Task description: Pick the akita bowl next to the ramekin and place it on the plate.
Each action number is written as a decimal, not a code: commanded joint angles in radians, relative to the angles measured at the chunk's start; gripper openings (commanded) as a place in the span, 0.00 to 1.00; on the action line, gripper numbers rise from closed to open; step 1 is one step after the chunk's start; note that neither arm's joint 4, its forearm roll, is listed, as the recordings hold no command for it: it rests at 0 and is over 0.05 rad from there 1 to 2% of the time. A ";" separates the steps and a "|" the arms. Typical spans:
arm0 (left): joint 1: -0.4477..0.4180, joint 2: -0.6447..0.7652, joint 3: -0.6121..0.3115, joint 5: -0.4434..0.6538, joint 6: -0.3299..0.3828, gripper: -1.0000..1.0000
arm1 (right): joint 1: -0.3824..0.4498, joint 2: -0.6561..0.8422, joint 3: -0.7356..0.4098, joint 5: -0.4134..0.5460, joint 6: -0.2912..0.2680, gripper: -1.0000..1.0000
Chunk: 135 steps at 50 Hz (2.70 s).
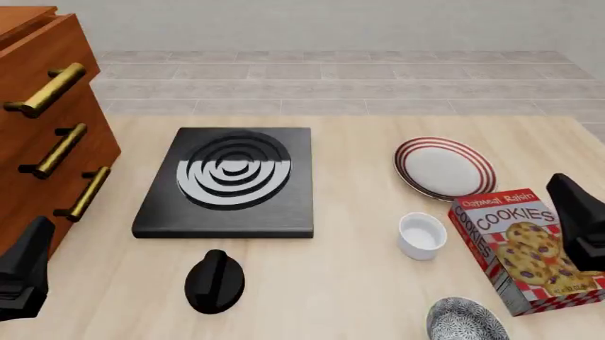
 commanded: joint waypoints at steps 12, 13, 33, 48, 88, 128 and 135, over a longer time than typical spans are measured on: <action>0.000 0.000 0.000 0.000 0.000 1.00 | 0.067 0.106 -0.144 0.106 -0.018 1.00; 0.000 0.000 0.000 0.000 0.000 1.00 | 0.067 0.106 -0.144 0.106 -0.018 1.00; 0.000 0.000 0.000 0.000 0.000 1.00 | 0.110 0.186 -0.233 0.185 -0.053 1.00; 0.000 0.000 0.000 0.000 0.000 1.00 | 0.158 0.220 -0.306 0.292 -0.014 1.00; 0.000 0.000 0.000 0.000 0.000 1.00 | 0.335 0.286 -0.399 0.542 -0.128 1.00; 0.000 0.000 0.000 0.000 0.000 1.00 | 0.444 0.380 -0.398 0.671 -0.187 1.00; 0.000 0.000 0.000 0.000 0.000 1.00 | 0.458 0.398 -0.383 0.689 -0.184 1.00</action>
